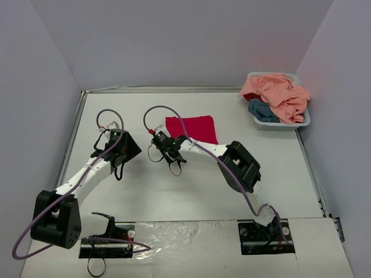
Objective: Fold and stack the t-shirts
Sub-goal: Fold the long partially folded tshirt into a neat square
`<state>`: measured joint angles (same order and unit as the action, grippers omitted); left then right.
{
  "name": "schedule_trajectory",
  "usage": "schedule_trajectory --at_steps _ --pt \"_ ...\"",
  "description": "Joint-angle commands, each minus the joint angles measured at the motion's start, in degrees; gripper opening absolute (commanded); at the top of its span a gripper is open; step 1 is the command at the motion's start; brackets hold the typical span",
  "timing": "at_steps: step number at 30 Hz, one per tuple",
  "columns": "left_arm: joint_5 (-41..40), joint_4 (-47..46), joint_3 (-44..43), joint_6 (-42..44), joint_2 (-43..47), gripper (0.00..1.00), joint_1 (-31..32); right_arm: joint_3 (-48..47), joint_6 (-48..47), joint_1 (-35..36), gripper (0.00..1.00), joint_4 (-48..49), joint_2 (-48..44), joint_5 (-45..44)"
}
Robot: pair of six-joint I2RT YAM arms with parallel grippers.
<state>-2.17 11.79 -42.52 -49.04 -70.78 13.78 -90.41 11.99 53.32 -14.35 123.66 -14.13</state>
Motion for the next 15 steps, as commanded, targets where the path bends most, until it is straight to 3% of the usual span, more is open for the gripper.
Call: schedule_trajectory --at_steps 1,15 --pt "2.17 -2.82 0.42 -2.2 -1.02 0.48 -0.42 0.59 -0.21 0.12 0.0 -1.21 0.62 -1.69" --pt "14.47 -15.39 2.35 -11.16 -9.46 0.52 -1.92 -0.03 -0.12 0.12 0.0 -1.56 -3.95 -1.95"
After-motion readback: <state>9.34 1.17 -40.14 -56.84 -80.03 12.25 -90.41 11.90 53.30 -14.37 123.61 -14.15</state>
